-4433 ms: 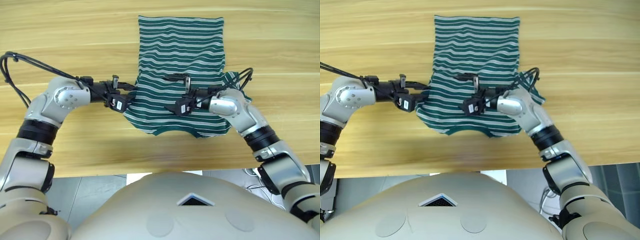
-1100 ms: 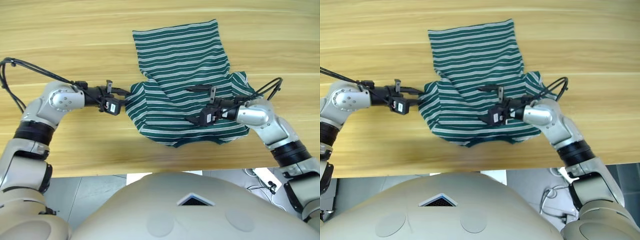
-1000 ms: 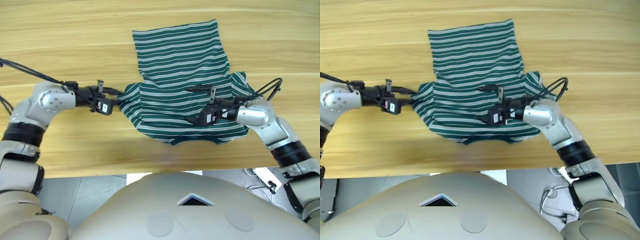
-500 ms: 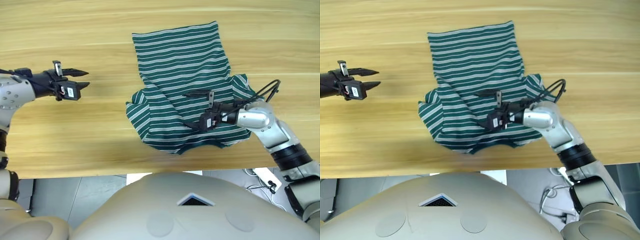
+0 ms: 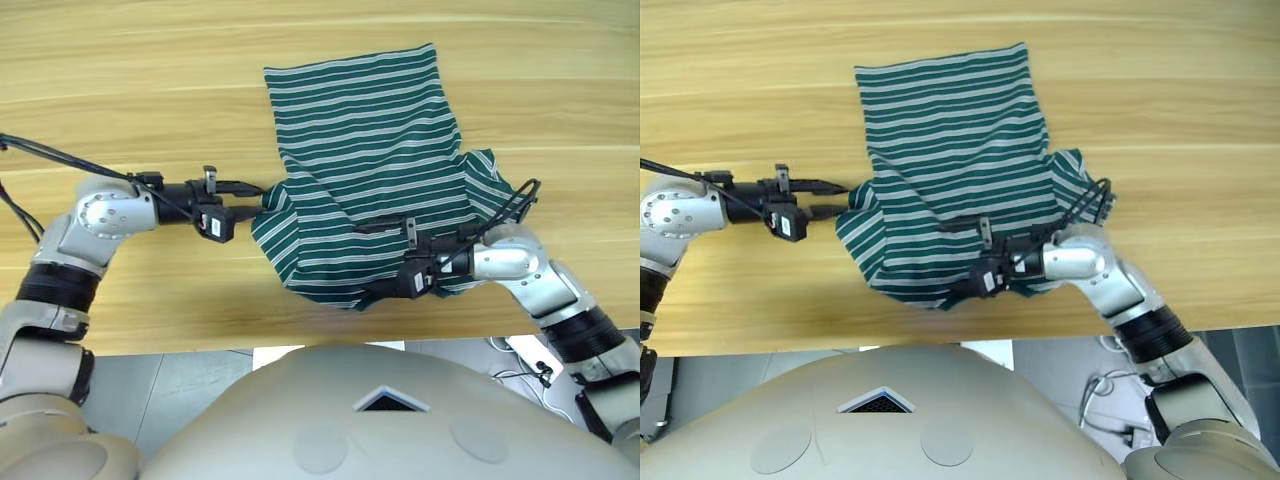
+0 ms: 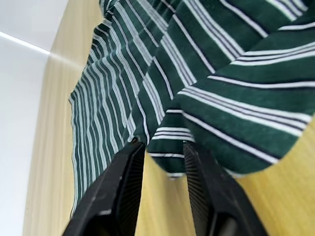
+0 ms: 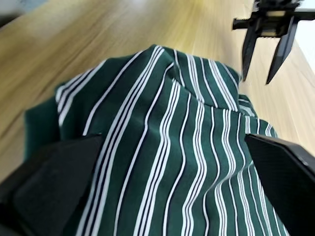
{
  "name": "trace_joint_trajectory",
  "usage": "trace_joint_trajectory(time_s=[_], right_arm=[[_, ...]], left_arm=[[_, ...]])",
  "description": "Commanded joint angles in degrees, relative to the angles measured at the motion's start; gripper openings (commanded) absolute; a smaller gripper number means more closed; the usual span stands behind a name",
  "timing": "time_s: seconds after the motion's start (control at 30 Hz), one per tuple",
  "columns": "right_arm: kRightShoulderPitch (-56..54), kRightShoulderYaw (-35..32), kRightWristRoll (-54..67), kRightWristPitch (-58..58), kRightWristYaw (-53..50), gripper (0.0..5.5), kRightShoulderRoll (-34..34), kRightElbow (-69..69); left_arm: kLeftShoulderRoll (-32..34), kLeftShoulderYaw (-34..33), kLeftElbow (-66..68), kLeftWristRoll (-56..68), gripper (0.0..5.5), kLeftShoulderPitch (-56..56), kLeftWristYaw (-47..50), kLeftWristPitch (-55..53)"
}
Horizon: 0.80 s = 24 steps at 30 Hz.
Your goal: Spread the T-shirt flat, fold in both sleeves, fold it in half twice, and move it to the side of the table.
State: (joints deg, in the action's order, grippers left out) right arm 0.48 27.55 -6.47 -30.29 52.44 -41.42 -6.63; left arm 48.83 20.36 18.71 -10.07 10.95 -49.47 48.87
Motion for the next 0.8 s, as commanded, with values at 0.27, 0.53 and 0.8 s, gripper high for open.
trace_joint_trajectory(time_s=[0.27,0.53,0.8], right_arm=[[-1.44,-2.05,-0.04,1.17,-1.08,5.35,0.95,0.24],[-3.84,-4.92,0.84,2.6,-3.5,5.35,3.17,0.98],[-4.23,-6.25,1.51,2.83,-3.74,5.35,3.05,0.9]], left_arm=[[5.37,1.86,-8.38,-4.22,1.46,-6.93,-3.65,-3.9],[10.29,-6.64,-9.38,-2.17,1.46,-7.05,-0.96,-8.12],[8.67,-7.02,-5.81,-4.62,1.46,-6.49,1.67,-7.04]])
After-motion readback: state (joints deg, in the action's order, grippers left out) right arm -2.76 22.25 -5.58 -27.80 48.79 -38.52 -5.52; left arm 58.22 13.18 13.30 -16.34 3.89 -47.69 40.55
